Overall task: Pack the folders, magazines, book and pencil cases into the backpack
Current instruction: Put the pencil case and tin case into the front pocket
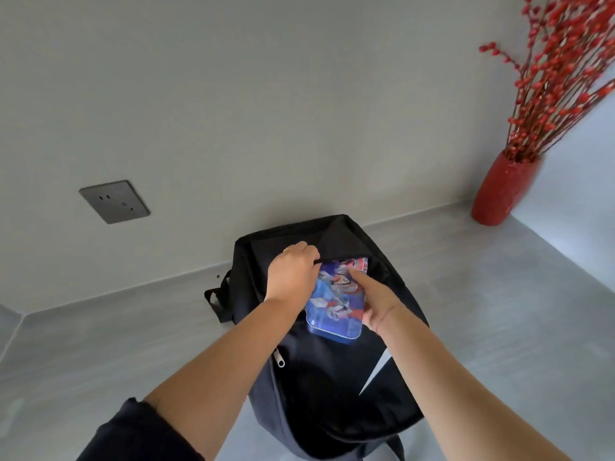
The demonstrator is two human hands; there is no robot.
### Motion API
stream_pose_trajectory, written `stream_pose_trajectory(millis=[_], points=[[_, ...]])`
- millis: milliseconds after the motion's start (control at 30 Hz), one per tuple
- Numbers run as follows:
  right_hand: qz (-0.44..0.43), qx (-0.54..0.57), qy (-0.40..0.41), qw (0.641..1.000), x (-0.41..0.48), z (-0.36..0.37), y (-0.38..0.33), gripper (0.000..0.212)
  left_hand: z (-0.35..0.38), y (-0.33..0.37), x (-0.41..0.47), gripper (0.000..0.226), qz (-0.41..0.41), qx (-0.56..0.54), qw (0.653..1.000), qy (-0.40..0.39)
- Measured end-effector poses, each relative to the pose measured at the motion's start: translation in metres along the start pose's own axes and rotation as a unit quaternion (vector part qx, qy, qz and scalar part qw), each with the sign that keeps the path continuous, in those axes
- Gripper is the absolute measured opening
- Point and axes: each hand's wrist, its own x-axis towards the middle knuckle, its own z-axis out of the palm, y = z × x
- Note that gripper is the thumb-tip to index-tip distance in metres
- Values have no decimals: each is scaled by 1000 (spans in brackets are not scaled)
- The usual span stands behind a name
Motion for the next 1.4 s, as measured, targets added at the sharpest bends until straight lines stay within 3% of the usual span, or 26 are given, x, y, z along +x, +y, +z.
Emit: stream_pose_trajectory(millis=[100, 233, 400, 500, 633, 700, 800, 900, 967, 1167, 1233, 1300, 1400], points=[[-37, 49, 94, 994, 26, 11, -9, 52, 3, -11, -9, 19, -1, 42, 999, -7], [-58, -18, 181, 982, 29, 19, -8, 60, 3, -25, -29, 18, -70, 50, 996, -22], [14, -64, -7, 998, 2, 11, 2, 31, -2, -36, -39, 16, -116, 42, 992, -14], [41, -104, -51, 992, -2, 0, 7, 22, -1, -37, -40, 16, -114, 32, 993, -12], [1, 7, -1, 1000, 8, 9, 4, 10, 0, -30, -44, 17, -102, 38, 994, -32], [-13, 20, 20, 1000, 12, 21, 2, 10, -7, -29, -44, 9, -89, 50, 995, -5], [-27, 54, 37, 997, 18, 43, 1, 14, -11, -24, -44, 37, -43, 84, 995, 4], [-15, 126, 35, 991, 19, 67, 4, 10, -11, -22, -48, 41, -31, 74, 997, -3], [-5, 118, 31, 993, 23, 78, 9, 4, -9, -26, -49, 40, -32, 62, 997, -8], [8, 87, -13, 996, 33, 85, 10, 28, 0, -24, -49, 42, -7, 83, 997, -7], [21, 26, -39, 999, 29, 76, 8, 28, 6, -29, -49, 43, -4, 87, 996, -4], [3, -193, -58, 980, 20, 58, 3, 29, 10, -34, -50, 42, -9, 90, 996, -4], [-124, -496, -91, 855, 12, 33, -4, 21, 16, -39, -52, 38, -2, 74, 997, 1]])
